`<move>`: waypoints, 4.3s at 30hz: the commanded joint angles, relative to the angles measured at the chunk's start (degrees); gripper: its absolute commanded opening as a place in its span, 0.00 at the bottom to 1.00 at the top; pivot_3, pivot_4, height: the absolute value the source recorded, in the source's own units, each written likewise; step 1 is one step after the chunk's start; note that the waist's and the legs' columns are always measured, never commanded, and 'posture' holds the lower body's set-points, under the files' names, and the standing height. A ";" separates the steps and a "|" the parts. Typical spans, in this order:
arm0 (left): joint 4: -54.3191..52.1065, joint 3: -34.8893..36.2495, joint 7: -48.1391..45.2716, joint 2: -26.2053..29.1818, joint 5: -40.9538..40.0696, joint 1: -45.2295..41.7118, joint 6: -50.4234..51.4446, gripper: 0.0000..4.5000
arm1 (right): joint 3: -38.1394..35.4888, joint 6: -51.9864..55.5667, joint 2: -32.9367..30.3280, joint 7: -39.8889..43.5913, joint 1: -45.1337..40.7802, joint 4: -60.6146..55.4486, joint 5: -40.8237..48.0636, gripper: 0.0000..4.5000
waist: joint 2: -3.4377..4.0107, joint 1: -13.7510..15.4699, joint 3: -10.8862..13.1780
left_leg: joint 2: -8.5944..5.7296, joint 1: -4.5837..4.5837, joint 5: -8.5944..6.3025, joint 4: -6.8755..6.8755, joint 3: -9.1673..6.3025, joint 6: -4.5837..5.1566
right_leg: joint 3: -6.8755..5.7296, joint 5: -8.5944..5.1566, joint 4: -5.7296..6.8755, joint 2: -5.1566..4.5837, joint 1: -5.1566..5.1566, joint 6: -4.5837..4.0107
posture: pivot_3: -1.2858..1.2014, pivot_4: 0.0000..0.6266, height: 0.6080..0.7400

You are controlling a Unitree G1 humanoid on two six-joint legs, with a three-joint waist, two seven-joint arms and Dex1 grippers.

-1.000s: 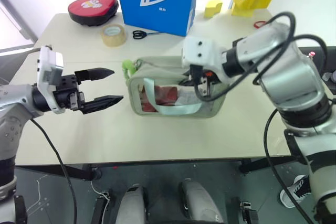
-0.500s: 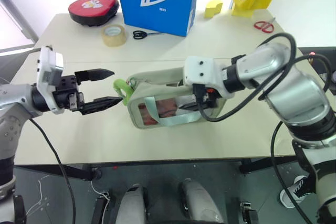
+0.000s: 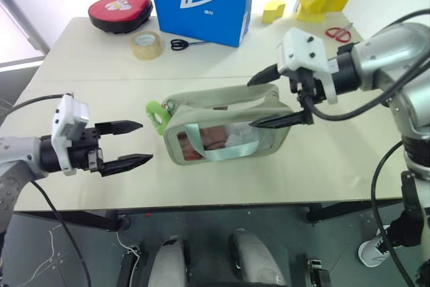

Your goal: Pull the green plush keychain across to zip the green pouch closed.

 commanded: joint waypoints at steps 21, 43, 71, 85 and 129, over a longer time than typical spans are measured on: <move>-4.61 -9.47 6.17 -6.57 -0.54 -3.56 -0.30 0.87 | 1.93 -8.60 4.79 -0.11 -4.69 6.41 -0.14 1.00 | 0.00 -0.09 0.00 | 0.00 0.00 0.00 -0.01 -0.01 0.00 | 0.01 0.00 -0.01 0.02 0.01 0.00 | 0.52 0.24 0.98; 4.05 -10.94 3.63 -4.78 8.42 -10.11 -7.57 0.01 | -5.05 -13.57 -2.49 5.62 1.92 5.56 4.19 1.00 | -0.02 0.20 0.00 | -0.02 0.00 0.00 0.00 -0.02 0.00 | -0.02 0.00 -0.03 0.02 0.04 0.00 | 0.52 0.24 0.98; 5.76 -8.58 -0.91 -1.13 4.77 -11.81 -1.59 0.66 | -3.60 -12.82 -5.31 -0.43 14.99 0.61 1.41 0.00 | 0.00 0.00 0.01 | -0.01 0.01 -0.02 0.02 -0.02 0.03 | 0.01 0.00 -0.06 0.06 0.07 0.01 | 0.52 0.24 0.98; 24.07 -5.13 -1.32 0.92 11.40 -18.91 -9.29 0.99 | -3.94 -12.46 -5.01 -1.29 15.78 -0.13 1.69 0.00 | 0.00 0.07 0.01 | -0.03 0.04 -0.02 0.02 0.03 0.03 | -0.01 0.00 -0.05 0.08 0.07 0.01 | 0.52 0.24 0.98; 21.13 -20.86 0.92 -12.75 4.68 -41.95 15.05 0.08 | -2.39 -10.92 -4.04 -4.06 15.73 0.06 0.07 0.00 | -0.05 0.07 0.00 | -0.04 0.01 -0.01 0.11 -0.08 0.02 | -0.03 0.00 0.03 0.09 0.10 0.02 | 0.52 0.24 0.98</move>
